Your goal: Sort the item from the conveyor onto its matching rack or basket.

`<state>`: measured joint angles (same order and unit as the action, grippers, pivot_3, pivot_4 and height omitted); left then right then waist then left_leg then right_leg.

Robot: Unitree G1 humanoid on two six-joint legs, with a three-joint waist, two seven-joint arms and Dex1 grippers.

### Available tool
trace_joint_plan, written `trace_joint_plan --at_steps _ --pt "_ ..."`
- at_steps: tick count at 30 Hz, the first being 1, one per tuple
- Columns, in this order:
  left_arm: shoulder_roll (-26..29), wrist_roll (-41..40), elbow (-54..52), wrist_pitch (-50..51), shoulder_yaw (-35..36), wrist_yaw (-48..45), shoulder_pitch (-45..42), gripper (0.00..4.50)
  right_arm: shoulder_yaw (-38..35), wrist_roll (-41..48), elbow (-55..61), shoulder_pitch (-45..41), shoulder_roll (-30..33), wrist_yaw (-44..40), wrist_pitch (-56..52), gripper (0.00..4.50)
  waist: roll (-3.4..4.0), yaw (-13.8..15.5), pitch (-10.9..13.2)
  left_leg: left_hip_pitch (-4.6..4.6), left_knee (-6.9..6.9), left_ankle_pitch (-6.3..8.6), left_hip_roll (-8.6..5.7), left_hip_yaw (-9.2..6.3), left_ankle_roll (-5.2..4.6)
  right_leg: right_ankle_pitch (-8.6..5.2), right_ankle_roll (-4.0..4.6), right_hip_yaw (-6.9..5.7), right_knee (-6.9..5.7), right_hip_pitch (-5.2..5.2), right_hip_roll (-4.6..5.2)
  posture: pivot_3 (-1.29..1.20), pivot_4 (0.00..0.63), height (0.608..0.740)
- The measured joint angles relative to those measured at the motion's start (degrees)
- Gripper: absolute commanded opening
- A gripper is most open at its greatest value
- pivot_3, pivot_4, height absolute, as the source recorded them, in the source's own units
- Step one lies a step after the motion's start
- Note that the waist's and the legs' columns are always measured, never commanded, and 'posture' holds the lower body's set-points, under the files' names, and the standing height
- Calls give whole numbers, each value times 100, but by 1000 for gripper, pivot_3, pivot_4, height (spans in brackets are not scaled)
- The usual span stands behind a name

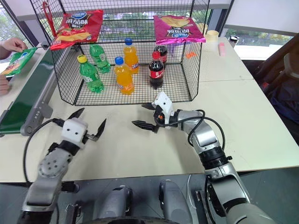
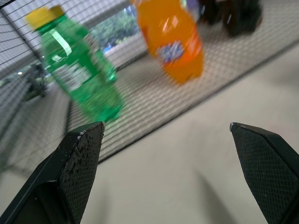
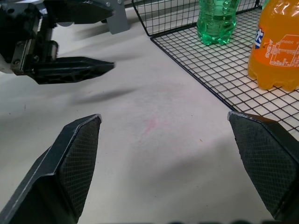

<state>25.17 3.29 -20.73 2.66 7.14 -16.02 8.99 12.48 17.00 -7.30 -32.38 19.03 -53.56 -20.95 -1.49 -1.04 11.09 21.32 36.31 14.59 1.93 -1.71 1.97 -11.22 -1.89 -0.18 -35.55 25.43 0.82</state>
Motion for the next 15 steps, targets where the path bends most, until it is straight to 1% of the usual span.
trace_joint_plan --at_steps 4,6,12,15 --pt "501 47 -5 -222 557 -146 280 4479 8 8 6 1 -8 -42 -1 4500 1 17 1 2 1 0 0 1 0 -1 1 0 4 0 2 0 150 740" --pt "625 -48 -32 -289 803 -270 397 4479 12 11 20 0 -7 -98 -1 4500 2 16 1 3 0 0 0 2 0 -1 1 0 10 0 3 0 150 740" --pt "637 -397 -160 -370 1081 -551 684 4479 29 7 17 -2 -110 -160 5 4500 1 10 1 4 -4 0 1 2 0 0 0 0 14 0 3 0 150 740" --pt "592 -404 -154 -362 1169 -532 682 4479 39 5 -15 -43 -179 -179 10 4500 2 8 1 3 -4 0 1 2 0 0 0 0 12 1 2 0 150 740"
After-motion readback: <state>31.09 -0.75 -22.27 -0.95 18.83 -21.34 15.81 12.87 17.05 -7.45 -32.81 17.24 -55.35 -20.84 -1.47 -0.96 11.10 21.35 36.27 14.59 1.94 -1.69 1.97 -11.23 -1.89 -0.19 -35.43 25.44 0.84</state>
